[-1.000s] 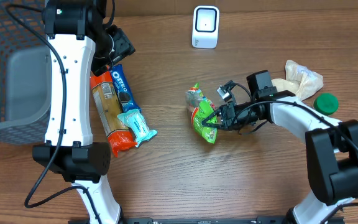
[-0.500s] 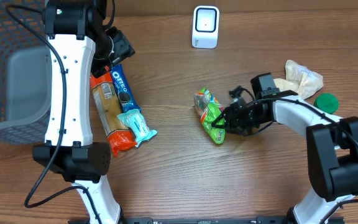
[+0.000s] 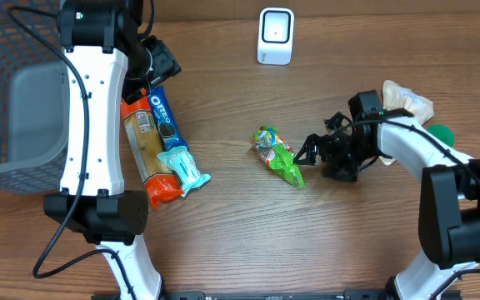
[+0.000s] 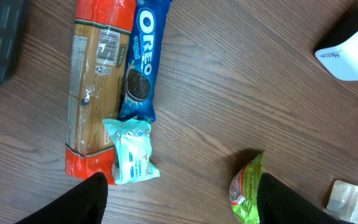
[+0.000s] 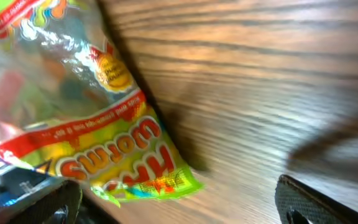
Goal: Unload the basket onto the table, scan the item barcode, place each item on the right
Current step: 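Release the Haribo bag on the table and raise the right gripper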
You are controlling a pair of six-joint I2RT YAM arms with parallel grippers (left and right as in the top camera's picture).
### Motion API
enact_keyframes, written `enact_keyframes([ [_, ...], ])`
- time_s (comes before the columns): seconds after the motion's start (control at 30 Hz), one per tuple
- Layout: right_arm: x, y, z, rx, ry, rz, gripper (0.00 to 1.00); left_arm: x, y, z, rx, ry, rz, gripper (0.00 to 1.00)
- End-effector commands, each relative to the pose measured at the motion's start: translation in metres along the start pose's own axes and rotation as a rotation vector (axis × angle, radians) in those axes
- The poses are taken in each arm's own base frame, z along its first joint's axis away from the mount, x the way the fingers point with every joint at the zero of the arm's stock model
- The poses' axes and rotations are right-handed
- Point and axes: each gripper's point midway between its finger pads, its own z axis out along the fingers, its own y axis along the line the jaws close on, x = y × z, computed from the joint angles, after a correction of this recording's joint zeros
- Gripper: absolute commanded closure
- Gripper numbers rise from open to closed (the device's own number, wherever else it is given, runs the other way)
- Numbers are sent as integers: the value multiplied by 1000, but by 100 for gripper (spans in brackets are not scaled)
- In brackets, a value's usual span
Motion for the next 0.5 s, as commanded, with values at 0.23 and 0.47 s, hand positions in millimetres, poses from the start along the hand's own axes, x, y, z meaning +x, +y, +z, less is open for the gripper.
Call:
enact_keyframes([
  [0.23, -18, 59, -59, 367, -216, -340, 0, -5, -2, 3, -2, -17, 3, 31],
  [0.47, 0, 97, -37, 695, -318, -646, 0, -11, 6, 2, -23, -32, 14, 39],
])
